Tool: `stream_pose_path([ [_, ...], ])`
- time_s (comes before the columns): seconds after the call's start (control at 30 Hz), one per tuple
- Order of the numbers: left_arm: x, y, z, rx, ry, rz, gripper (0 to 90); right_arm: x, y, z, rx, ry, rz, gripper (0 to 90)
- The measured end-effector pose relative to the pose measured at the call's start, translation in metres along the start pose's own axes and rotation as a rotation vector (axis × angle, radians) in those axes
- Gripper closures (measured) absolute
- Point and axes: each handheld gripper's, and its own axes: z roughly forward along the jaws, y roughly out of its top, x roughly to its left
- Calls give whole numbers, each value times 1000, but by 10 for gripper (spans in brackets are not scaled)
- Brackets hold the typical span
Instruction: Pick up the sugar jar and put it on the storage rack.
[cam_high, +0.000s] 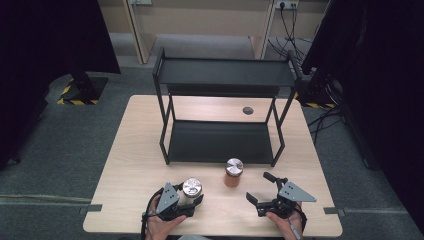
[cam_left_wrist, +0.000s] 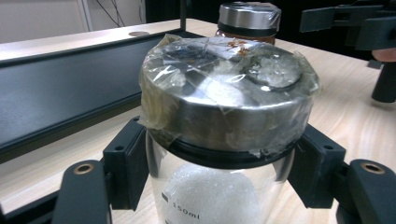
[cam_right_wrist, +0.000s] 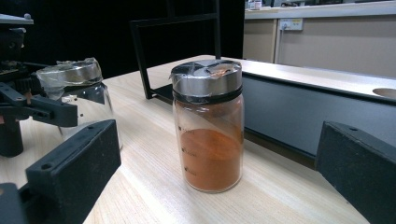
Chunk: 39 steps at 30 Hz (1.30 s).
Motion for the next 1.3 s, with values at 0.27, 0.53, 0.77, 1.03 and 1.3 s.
stream_pose_path([
  [0.27, 6, 5, -4, -11, -21, -12, 312, 0, 0, 0, -1, 1, 1, 4],
  [0.53, 9, 12, -8, -21, -16, -10, 312, 0, -1, 0, -3, 2, 1, 4],
  [0.77, 16, 25, -9, -14, -36, -30, 312, 0, -1, 1, -3, 3, 3, 4],
  [1.03, 20, 40, -14, -40, -30, -21, 312, -1, -1, 0, -6, 1, 5, 4],
  [1.3, 24, 68, -20, -64, -23, -8, 312, -1, -2, 0, -8, -2, 9, 4],
])
